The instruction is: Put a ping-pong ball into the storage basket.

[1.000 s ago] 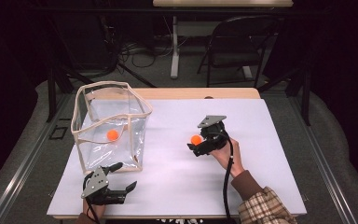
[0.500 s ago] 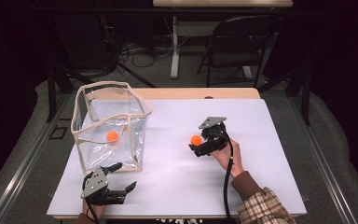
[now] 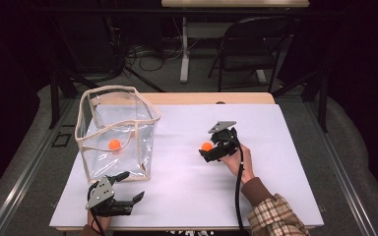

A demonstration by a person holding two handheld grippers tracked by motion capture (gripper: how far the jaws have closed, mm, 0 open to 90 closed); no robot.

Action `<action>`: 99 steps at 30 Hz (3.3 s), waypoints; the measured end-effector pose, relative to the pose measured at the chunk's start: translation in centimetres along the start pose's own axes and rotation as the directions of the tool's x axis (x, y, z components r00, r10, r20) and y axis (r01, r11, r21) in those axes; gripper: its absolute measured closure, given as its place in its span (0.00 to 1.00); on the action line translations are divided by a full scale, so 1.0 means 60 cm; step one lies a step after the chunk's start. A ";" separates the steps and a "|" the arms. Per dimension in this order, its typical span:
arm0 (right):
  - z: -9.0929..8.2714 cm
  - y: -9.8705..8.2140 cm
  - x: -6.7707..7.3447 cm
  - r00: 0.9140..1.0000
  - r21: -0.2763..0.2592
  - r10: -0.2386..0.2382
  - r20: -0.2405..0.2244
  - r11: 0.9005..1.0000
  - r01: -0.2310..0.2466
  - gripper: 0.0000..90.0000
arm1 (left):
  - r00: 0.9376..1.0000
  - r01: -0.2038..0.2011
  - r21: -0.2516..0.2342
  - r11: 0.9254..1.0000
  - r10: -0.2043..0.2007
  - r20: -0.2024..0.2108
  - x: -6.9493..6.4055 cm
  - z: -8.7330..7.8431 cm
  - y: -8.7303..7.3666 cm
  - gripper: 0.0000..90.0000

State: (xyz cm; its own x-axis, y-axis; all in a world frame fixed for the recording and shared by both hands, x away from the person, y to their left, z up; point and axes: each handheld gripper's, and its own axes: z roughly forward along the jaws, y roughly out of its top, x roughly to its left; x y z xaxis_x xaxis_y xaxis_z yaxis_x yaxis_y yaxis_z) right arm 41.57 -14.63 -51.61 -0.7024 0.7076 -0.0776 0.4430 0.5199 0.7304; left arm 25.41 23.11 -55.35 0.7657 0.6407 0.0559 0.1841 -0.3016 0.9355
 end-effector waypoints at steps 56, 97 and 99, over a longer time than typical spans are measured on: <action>0.064 -0.010 -0.001 0.999 0.121 0.042 0.007 0.992 -0.043 0.48 | 1.000 0.000 -0.001 1.000 0.000 0.003 -0.001 0.003 0.001 0.18; 0.006 0.028 0.007 1.000 0.048 0.018 0.009 0.999 -0.018 0.56 | 1.000 -0.004 0.006 1.000 0.004 0.006 0.000 0.003 0.001 0.18; 0.003 0.030 0.006 1.000 0.044 0.021 0.010 0.999 -0.021 0.56 | 1.000 -0.001 0.002 1.000 0.001 0.004 -0.001 0.003 0.001 0.18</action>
State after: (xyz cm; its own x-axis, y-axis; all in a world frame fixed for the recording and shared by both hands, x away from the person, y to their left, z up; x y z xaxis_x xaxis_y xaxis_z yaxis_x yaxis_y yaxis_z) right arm 42.20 -13.34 -50.43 -0.6874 0.7230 -0.0690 0.4818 0.5251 0.7015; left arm 25.51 22.91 -55.34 0.7686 0.6373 0.0557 0.1842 -0.3039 0.9347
